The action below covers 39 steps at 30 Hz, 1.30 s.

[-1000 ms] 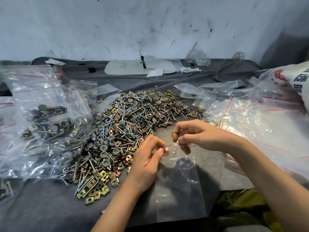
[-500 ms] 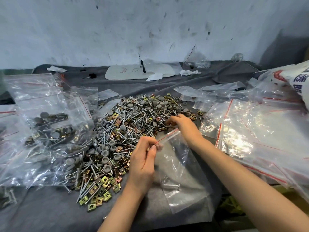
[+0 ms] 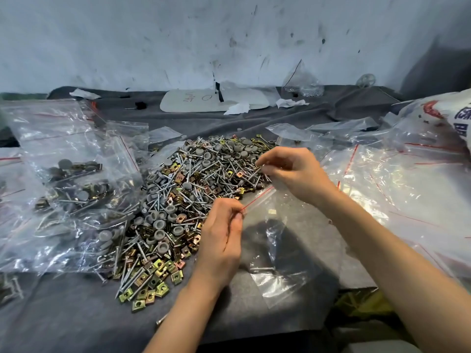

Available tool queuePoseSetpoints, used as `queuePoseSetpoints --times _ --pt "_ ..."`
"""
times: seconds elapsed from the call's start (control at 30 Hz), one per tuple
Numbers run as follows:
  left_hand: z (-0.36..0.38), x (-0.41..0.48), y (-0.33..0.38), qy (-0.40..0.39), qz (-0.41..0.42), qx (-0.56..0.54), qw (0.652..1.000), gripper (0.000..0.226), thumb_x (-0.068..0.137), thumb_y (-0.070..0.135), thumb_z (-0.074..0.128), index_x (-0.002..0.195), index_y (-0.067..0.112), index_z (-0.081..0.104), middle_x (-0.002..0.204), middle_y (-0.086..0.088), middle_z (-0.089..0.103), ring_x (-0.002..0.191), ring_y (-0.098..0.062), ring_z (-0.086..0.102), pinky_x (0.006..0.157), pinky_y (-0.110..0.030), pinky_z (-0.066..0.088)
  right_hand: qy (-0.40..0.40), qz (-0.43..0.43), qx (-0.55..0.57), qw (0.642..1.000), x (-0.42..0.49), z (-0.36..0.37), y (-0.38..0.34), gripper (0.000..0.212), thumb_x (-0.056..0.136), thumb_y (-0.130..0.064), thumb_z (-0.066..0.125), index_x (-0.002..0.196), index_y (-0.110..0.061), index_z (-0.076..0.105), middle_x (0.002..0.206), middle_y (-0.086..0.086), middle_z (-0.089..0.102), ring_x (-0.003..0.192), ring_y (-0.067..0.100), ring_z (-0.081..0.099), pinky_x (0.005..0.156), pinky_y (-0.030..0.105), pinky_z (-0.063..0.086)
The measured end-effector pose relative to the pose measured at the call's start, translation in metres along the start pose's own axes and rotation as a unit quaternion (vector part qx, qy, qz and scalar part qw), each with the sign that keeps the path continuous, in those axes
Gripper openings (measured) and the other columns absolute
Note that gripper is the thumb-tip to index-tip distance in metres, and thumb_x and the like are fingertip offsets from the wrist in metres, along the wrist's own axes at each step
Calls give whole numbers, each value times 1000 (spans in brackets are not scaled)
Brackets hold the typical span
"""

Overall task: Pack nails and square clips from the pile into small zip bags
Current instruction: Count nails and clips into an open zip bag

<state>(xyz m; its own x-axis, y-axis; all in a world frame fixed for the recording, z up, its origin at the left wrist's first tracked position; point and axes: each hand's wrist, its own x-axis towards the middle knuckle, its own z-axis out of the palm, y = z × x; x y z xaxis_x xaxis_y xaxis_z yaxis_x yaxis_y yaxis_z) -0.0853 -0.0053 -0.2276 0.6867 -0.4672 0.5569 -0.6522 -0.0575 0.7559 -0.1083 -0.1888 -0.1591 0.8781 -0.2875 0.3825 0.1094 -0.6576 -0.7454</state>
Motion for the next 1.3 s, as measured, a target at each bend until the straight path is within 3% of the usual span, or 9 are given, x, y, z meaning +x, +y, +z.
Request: queuePoseSetpoints --times 0.13,0.27,0.4,0.5,0.67,0.77,0.87,1.13,1.3 --pt "0 -1 -2 3 11 -2 1000 11 89 5 44 93 4 55 89 -8 54 84 -18 54 76 -32 45 -84 -75 -68 991 -8 -12 -33 16 81 -7 73 89 -20 76 79 -6 65 71 13 58 67 22 45" --pt "1 -1 -3 13 23 -11 1000 12 90 5 44 93 2 55 92 -10 55 88 -22 56 80 -41 48 -145 -60 -87 984 -13 -8 -39 13 82 -12 74 92 -21 75 72 -16 61 67 0 54 66 15 41" --pt "-1 -1 -3 23 21 -12 999 12 90 5 44 92 12 53 92 -6 55 88 -14 53 79 -27 45 -104 -49 -19 993 -10 -9 -31 9 86 -21 69 95 -23 73 84 -9 69 78 5 62 70 18 46" --pt "-1 -1 -2 28 20 -6 999 13 89 5 43 90 16 50 90 -4 54 85 -12 52 75 -20 41 -45 1 -9 999 1 -6 -17 8 88 -20 66 90 -25 73 76 -19 67 71 -2 59 68 14 43" --pt "-1 -2 1 54 19 -11 998 15 88 3 42 89 15 50 85 0 52 77 -3 48 70 -12 36 -146 77 -129 978 13 25 3 28 85 2 64 98 -22 72 93 -6 68 87 11 62 79 28 51" --pt "-2 -2 -1 57 12 -16 998 13 90 5 41 90 11 52 83 -1 51 75 -6 47 68 -15 35 -182 43 -232 954 17 47 6 22 84 -14 68 106 -20 70 107 4 67 100 21 61 91 35 49" --pt "-2 -2 -2 58 7 -20 998 13 90 6 41 90 7 54 83 -4 52 76 -10 48 69 -18 37 -148 30 -212 965 9 60 9 21 85 -31 67 100 -16 68 102 7 58 94 24 56 83 40 47" --pt "-1 -2 -3 46 -2 -23 999 13 90 8 42 90 12 54 87 -5 56 80 -17 54 71 -33 45 -102 24 -254 962 -1 61 28 22 91 -29 59 102 -10 63 105 8 54 92 26 54 78 42 49" --pt "-2 -1 -2 39 -1 -12 999 13 90 8 43 88 16 52 88 -1 55 84 -13 54 75 -25 43 -42 32 -145 988 0 46 33 15 86 -1 62 96 -10 67 102 1 61 92 18 57 87 42 49"
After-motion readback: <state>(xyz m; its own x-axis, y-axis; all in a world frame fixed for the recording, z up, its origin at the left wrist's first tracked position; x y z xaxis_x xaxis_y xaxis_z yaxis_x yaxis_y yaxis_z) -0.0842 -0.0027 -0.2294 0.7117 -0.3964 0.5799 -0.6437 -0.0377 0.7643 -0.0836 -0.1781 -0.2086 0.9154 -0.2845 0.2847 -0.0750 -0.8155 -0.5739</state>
